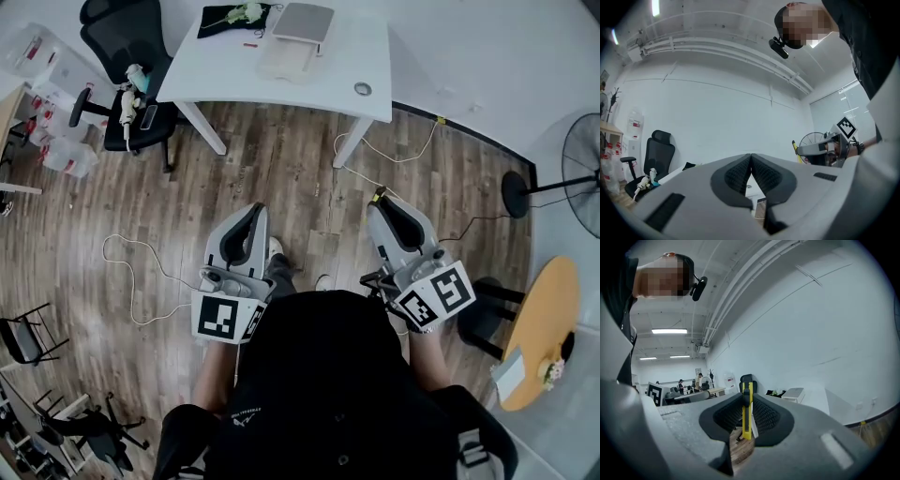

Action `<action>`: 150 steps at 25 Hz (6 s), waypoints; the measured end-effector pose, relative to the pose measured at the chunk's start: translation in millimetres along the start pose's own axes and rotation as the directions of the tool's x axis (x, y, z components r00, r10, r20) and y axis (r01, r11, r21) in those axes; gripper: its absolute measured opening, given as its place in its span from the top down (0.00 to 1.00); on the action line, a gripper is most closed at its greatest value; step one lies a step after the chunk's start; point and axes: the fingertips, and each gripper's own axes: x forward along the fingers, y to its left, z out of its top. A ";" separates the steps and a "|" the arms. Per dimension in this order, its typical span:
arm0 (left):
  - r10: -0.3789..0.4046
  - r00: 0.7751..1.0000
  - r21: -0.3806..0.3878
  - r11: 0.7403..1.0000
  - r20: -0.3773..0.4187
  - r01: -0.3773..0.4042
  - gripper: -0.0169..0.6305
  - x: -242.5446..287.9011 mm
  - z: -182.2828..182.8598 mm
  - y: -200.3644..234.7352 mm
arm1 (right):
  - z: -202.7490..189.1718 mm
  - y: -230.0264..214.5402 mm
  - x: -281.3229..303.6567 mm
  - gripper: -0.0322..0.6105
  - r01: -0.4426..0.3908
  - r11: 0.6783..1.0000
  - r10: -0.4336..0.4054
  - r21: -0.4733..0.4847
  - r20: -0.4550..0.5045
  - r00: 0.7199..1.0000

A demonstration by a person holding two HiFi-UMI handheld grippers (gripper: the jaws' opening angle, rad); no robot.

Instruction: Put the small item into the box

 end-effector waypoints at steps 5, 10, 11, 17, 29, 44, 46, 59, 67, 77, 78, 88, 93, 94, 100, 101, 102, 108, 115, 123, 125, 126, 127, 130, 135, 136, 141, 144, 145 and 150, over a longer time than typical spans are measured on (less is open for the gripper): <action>-0.028 1.000 -0.004 1.000 0.009 0.028 0.97 31.5 -0.5 53.4 | 0.3 -13.9 50.8 0.84 0.052 0.999 -0.052 0.017 -0.002 0.999; -0.062 0.998 -0.010 0.998 0.007 0.062 0.97 53.8 1.4 92.3 | 5.1 -14.9 100.9 0.84 0.074 0.997 -0.074 0.023 0.011 0.997; -0.067 0.998 -0.012 0.998 0.008 0.067 0.97 56.5 2.5 99.9 | 7.0 -13.5 110.0 0.84 0.074 0.997 -0.074 0.019 0.013 0.997; -0.070 0.998 -0.016 0.997 0.007 0.070 0.97 67.1 2.7 141.8 | 12.0 -11.8 150.9 0.84 0.085 0.996 -0.085 -0.002 0.020 0.996; -0.040 0.999 -0.056 0.998 -0.003 0.040 0.97 96.0 -4.8 192.0 | 17.3 -34.6 208.6 0.84 0.090 0.996 -0.090 0.002 -0.004 0.996; 0.057 0.998 -0.042 0.997 -0.026 -0.058 0.97 207.5 -5.1 277.8 | 49.1 -117.9 342.1 0.84 -0.004 1.000 0.004 0.003 -0.011 1.000; 0.069 0.997 -0.040 0.997 -0.022 -0.069 0.97 227.1 -1.4 286.2 | 54.7 -132.7 357.4 0.84 -0.020 1.000 0.020 0.004 -0.016 1.000; 0.154 0.988 -0.010 0.988 0.003 -0.154 0.97 352.9 11.0 327.4 | 92.4 -230.8 464.7 0.84 -0.134 0.991 0.135 0.016 -0.031 0.990; 0.086 0.996 -0.004 0.996 -0.016 -0.086 0.97 400.6 1.0 327.4 | 94.5 -262.4 477.4 0.84 -0.104 0.995 0.104 0.010 -0.035 0.994; -0.152 0.987 -0.050 0.988 -0.061 0.149 0.97 469.7 -16.7 329.8 | 86.5 -298.9 486.3 0.84 0.095 0.995 -0.094 0.018 -0.059 0.994; -0.184 0.981 -0.059 0.982 -0.067 0.180 0.97 475.7 -18.6 330.2 | 84.5 -301.8 488.1 0.84 0.124 0.992 -0.122 0.021 -0.066 0.990; -0.377 0.923 -0.095 0.925 -0.083 0.369 0.97 522.6 -24.3 363.0 | 67.7 -309.5 523.3 0.84 0.296 0.954 -0.291 0.035 -0.118 0.950; -0.441 0.894 -0.127 0.894 -0.077 0.430 0.97 535.0 -26.0 370.8 | 45.4 -313.9 548.6 0.84 0.326 0.945 -0.320 -0.004 -0.213 0.923; -0.452 0.889 -0.131 0.888 -0.077 0.440 0.97 537.2 -26.5 372.2 | 39.5 -314.5 553.7 0.84 0.326 0.945 -0.318 -0.006 -0.233 0.919; -0.470 0.877 -0.182 0.875 -0.103 0.448 0.97 544.9 -28.6 380.9 | -7.3 -325.1 574.2 0.84 0.339 0.941 -0.312 0.017 -0.348 0.884; -0.470 0.877 -0.181 0.875 -0.101 0.449 0.97 546.2 -27.0 382.6 | -17.6 -327.9 577.2 0.84 0.340 0.940 -0.309 0.018 -0.373 0.875; -0.471 0.877 -0.178 0.875 -0.098 0.450 0.97 547.9 -25.8 384.5 | -28.6 -330.9 580.8 0.84 0.339 0.941 -0.304 0.017 -0.403 0.863; -0.461 0.882 -0.187 0.879 -0.101 0.438 0.97 549.6 -31.5 393.0 | -92.0 -342.2 600.2 0.84 0.310 0.951 -0.258 -0.003 -0.565 0.784; -0.435 0.889 -0.217 0.890 -0.143 0.401 0.97 539.3 -48.4 400.4 | -154.3 -356.6 605.2 0.84 0.306 0.952 -0.220 -0.001 -0.698 0.681; -0.388 0.904 -0.230 0.910 -0.182 0.344 0.97 531.1 -62.5 415.5 | -207.7 -365.5 617.3 0.84 0.298 0.954 -0.156 0.039 -0.783 0.602; -0.371 0.910 -0.226 0.917 -0.184 0.328 0.97 530.4 -62.5 419.8 | -218.0 -367.9 619.2 0.84 0.296 0.955 -0.155 0.029 -0.802 0.577; -0.362 0.914 -0.224 0.921 -0.184 0.320 0.97 530.3 -62.4 422.0 | -222.6 -369.9 619.4 0.84 0.298 0.954 -0.158 0.022 -0.810 0.565; -0.354 0.917 -0.223 0.924 -0.185 0.312 0.97 530.1 -62.5 424.3 | -226.8 -372.4 619.3 0.84 0.301 0.953 -0.162 0.015 -0.817 0.553; -0.330 0.924 -0.217 0.933 -0.195 0.287 0.97 527.7 -64.9 431.9 | -237.9 -379.7 619.3 0.84 0.309 0.951 -0.174 -0.004 -0.834 0.523; -0.298 0.931 -0.201 0.945 -0.211 0.257 0.97 522.7 -67.9 441.2 | -250.6 -386.2 619.7 0.84 0.293 0.955 -0.183 -0.037 -0.854 0.487; -0.291 0.933 -0.200 0.947 -0.212 0.250 0.97 521.8 -67.8 442.4 | -252.7 -386.2 619.7 0.84 0.288 0.957 -0.181 -0.041 -0.858 0.481; -0.263 0.941 -0.200 0.954 -0.213 0.222 0.97 516.2 -68.7 441.4 | -260.8 -385.6 619.8 0.84 0.274 0.960 -0.176 -0.049 -0.868 0.464; -0.254 0.943 -0.202 0.956 -0.213 0.212 0.97 512.6 -69.5 438.4 | -262.0 -387.5 620.9 0.84 0.264 0.962 -0.188 -0.069 -0.868 0.459; -0.251 0.944 -0.202 0.957 -0.212 0.209 0.97 511.4 -69.4 437.5 | -262.2 -387.6 621.4 0.84 0.259 0.963 -0.190 -0.073 -0.868 0.460; -0.239 0.948 -0.188 0.961 -0.209 0.201 0.97 506.6 -66.3 434.5 | -258.1 -383.6 621.4 0.82 0.245 0.968 -0.168 -0.053 -0.862 0.478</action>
